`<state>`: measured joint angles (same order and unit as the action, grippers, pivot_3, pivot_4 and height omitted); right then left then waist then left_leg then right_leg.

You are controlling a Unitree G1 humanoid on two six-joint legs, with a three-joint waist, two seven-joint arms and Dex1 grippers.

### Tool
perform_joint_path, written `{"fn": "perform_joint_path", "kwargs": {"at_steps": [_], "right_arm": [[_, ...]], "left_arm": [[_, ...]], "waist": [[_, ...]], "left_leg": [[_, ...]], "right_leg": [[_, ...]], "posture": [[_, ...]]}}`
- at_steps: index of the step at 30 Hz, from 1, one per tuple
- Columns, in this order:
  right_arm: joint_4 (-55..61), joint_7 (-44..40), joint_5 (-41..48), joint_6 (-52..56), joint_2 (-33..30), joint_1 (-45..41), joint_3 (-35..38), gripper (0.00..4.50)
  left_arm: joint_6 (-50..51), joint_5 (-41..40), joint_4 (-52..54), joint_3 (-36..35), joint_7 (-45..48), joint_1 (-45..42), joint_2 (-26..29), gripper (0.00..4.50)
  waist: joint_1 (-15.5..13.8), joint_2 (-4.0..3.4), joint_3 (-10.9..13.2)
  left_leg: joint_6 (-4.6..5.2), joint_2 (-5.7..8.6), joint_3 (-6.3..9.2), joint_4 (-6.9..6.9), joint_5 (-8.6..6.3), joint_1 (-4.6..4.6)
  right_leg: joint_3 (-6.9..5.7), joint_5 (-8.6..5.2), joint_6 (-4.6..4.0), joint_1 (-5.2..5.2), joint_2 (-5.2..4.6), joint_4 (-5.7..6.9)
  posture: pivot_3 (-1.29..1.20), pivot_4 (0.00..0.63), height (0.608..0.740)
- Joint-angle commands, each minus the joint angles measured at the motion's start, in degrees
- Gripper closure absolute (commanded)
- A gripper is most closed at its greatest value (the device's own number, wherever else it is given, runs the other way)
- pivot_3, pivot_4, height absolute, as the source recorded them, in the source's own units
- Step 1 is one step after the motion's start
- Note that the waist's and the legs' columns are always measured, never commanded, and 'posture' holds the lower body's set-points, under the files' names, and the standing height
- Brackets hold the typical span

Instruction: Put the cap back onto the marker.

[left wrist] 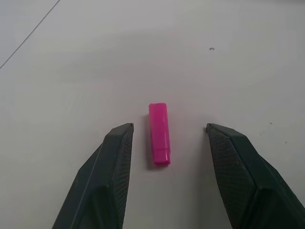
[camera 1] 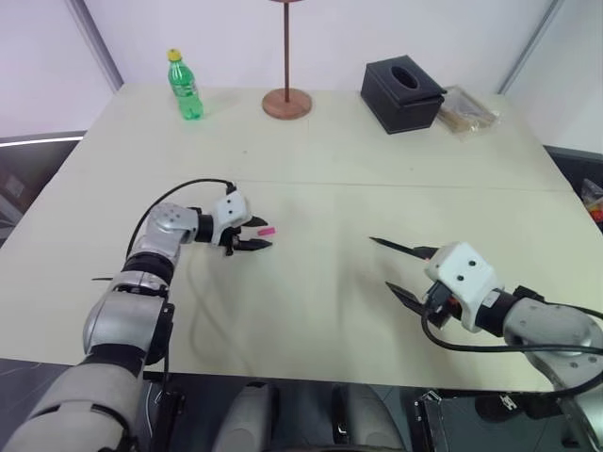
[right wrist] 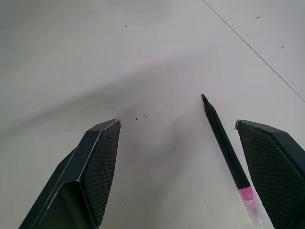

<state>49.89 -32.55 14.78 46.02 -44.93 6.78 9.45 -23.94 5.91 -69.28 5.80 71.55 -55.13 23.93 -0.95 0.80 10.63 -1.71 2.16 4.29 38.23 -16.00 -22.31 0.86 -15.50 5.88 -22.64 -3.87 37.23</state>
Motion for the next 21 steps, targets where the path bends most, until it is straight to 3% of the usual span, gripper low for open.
{"fn": "perform_joint_path", "kwargs": {"at_steps": [1,4,7,9,21], "right_arm": [[1.93,0.26,0.04,-0.14,-0.31,0.22,1.54,0.56],[1.87,0.34,0.01,-0.22,-0.28,0.23,1.51,0.56],[1.67,0.36,-0.1,-0.4,-0.33,0.14,1.35,0.56],[1.61,0.33,-0.12,-0.43,-0.37,0.07,1.29,0.56],[-0.93,-1.22,-0.17,-2.24,-1.03,-0.28,0.89,0.56]], "left_arm": [[0.69,1.28,-0.67,1.46,-0.8,0.7,-1.8,1.98],[0.63,1.41,-0.68,1.58,-0.96,0.73,-1.69,1.98],[0.72,1.6,-0.78,1.71,-1.02,0.78,-1.47,3.18],[0.71,1.71,-0.8,1.76,-0.93,0.85,-1.29,4.31],[-0.36,0.53,1.3,1.14,1.69,0.99,-0.02,4.42]], "waist": [[-0.01,0.0,0.0],[-0.01,0.0,0.0],[-0.01,0.0,0.0],[0.14,0.0,0.0],[0.38,0.0,0.0]], "left_leg": [[0.0,0.0,0.01,0.0,0.0,0.0],[0.0,0.0,0.02,0.0,0.0,0.0],[0.0,0.01,0.03,0.01,0.0,0.0],[0.0,0.01,0.03,0.02,0.0,0.0],[0.0,-0.01,0.03,0.01,0.0,0.02]], "right_leg": [[-0.01,0.0,0.0,0.01,0.0,0.0],[-0.01,0.0,0.0,0.01,-0.01,0.0],[-0.03,0.0,0.0,0.02,-0.01,0.0],[-0.03,0.0,0.01,0.02,0.0,0.0],[-0.01,0.01,0.0,0.0,0.06,0.01]], "posture": [[0.0,0.15,0.74],[0.0,0.15,0.74],[0.0,0.15,0.74],[0.0,0.15,0.74],[0.0,0.15,0.74]]}}
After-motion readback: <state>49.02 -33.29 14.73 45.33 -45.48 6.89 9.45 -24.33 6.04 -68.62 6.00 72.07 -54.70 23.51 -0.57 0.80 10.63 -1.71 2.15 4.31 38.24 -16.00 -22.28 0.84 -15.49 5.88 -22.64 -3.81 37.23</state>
